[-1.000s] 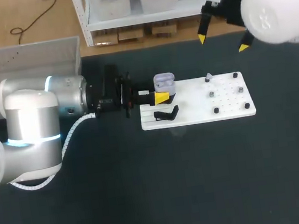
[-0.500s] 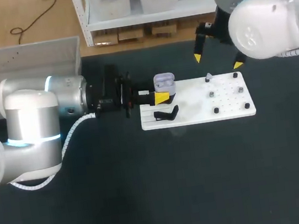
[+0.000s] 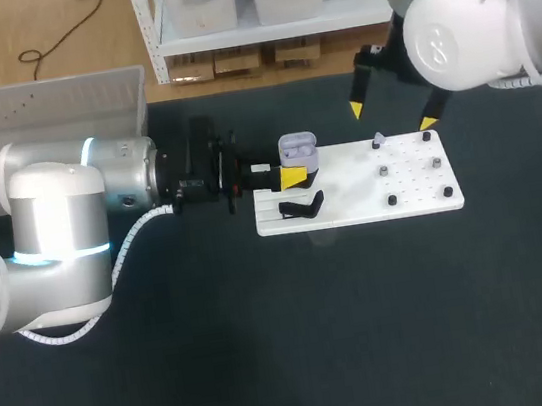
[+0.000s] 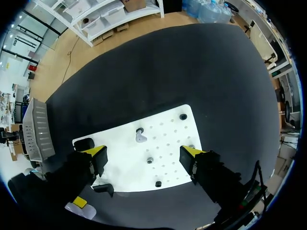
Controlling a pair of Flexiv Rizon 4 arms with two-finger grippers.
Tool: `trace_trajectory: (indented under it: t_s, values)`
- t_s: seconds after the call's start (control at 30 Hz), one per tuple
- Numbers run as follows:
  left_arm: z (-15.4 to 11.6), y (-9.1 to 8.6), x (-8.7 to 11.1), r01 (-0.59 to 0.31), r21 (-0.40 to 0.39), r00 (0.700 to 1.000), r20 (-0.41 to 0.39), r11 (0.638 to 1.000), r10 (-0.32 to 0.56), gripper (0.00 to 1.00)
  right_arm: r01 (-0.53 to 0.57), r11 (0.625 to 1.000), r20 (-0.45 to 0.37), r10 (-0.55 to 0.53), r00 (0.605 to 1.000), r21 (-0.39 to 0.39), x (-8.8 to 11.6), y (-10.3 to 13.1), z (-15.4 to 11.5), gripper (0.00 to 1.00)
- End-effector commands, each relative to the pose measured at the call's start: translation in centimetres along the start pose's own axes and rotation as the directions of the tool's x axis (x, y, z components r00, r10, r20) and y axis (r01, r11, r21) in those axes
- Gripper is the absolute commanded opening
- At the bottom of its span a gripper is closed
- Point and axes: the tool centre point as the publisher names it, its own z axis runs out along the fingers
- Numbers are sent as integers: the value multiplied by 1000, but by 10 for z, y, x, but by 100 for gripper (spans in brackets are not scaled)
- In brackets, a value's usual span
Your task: Pick up each earbud case from the left stands, insert the matching earbuds, close the lid, and place the case in the box.
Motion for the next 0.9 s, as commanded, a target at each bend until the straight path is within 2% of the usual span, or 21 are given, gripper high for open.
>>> trace_trajectory:
  t_s: [0.03,0.43,0.5,0.63,0.9]
  values:
    - [0,-1,0,-3,-5,1000,1,1000,3,0,-1,1000,1,1,1000,0,0,0,0,100]
    - [0,-1,0,-3,-5,1000,1,1000,3,0,-1,1000,1,1,1000,0,0,0,0,100]
    - [0,-1,0,-3,-5,1000,1,1000,3,0,8,1000,61,-9,998,17,-2,-2,5,100]
    - [0,-1,0,-3,-5,1000,1,1000,3,0,42,999,92,-40,995,-24,-3,-7,10,100]
    - [0,-1,0,-3,-5,1000,1,1000,3,0,79,994,45,-76,996,-75,-9,-14,28,100]
